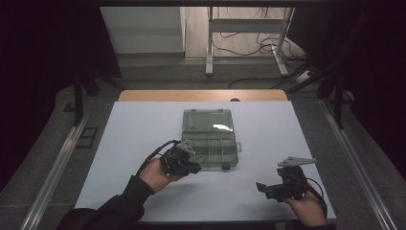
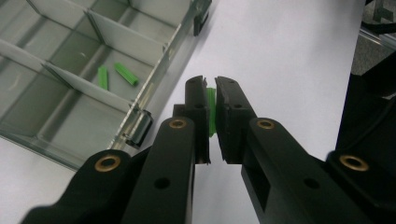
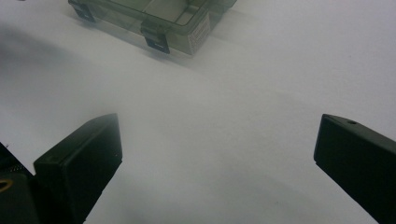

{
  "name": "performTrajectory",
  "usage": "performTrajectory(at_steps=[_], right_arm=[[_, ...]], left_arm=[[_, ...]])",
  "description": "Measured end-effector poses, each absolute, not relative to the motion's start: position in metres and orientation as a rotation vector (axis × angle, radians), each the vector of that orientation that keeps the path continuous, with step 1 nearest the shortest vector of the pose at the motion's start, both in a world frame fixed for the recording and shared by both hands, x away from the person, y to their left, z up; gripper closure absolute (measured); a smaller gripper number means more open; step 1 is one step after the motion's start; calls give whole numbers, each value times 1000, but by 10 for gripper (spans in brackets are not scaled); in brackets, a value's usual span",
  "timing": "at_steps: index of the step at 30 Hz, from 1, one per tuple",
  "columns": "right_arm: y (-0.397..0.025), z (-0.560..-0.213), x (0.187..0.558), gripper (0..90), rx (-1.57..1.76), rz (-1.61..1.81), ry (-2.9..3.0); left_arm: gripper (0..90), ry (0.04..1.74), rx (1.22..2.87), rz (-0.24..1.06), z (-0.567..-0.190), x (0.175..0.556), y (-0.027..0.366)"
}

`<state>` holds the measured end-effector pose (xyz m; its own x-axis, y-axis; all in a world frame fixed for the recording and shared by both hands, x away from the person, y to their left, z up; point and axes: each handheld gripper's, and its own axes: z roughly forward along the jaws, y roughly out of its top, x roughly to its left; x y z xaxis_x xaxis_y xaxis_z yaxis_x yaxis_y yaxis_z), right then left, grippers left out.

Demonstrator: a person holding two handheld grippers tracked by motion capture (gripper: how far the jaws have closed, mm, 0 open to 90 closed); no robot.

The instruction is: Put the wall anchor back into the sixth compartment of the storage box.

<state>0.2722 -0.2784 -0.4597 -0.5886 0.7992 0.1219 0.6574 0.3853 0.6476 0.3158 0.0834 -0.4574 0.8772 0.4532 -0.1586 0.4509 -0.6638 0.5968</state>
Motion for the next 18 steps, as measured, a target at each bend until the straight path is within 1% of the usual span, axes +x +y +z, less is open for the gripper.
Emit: performTrajectory(at_steps=[18], right_arm=[[-279,-460,272,5,1296,1000,2432]], left_arm=[[847,656,2394,40,-445,333,81]])
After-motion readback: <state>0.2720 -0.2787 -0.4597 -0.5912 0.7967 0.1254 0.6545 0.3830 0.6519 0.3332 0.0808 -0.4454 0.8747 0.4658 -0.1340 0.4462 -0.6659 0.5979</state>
